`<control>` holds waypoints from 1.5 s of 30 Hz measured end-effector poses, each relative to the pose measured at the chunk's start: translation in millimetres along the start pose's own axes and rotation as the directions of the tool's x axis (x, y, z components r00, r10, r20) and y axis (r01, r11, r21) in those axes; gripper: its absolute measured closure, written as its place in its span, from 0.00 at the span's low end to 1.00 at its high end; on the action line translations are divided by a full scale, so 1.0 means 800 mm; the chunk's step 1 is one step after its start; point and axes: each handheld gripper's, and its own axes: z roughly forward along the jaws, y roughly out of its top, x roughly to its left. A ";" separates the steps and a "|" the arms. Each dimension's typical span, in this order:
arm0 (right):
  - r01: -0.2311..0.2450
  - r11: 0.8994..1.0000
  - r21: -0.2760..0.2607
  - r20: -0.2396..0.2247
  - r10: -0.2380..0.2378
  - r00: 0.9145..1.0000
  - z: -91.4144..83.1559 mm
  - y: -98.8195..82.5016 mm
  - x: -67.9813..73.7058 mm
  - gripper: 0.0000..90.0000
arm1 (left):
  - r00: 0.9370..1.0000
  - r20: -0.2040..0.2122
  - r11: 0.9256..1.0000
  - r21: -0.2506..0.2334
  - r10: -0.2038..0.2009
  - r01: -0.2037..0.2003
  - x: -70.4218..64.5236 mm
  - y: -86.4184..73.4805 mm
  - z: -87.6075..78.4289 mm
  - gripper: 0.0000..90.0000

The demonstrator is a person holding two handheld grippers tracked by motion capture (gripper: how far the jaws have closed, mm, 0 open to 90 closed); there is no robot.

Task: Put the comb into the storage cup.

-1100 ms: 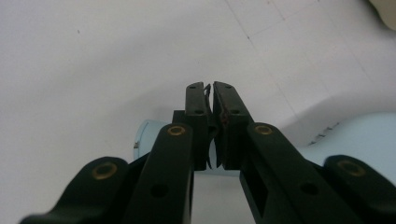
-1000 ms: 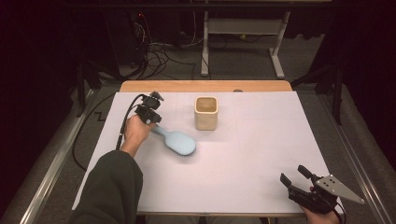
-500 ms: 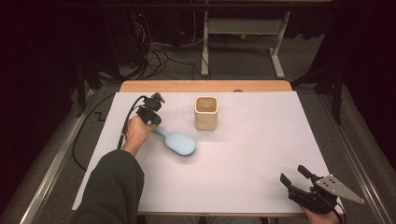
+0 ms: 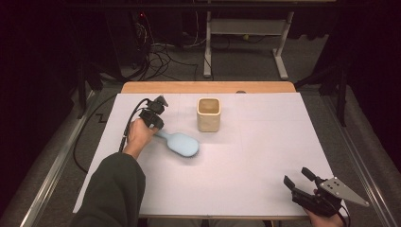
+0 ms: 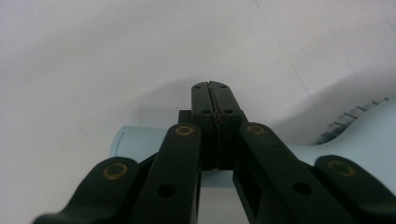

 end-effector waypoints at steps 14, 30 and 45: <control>0.004 1.000 0.001 0.000 -0.004 1.000 0.000 0.000 0.001 0.29 | 0.999 0.035 1.000 0.021 0.011 -0.011 -0.006 -0.009 0.000 1.00; 0.005 1.000 0.001 0.000 -0.005 1.000 0.000 0.000 0.001 0.29 | 0.997 0.078 0.999 0.027 0.021 -0.023 -0.012 -0.022 -0.001 1.00; 0.008 1.000 -0.003 0.000 -0.008 1.000 -0.001 0.000 0.001 0.29 | 0.994 0.106 0.999 0.024 0.029 -0.031 -0.015 -0.037 -0.007 1.00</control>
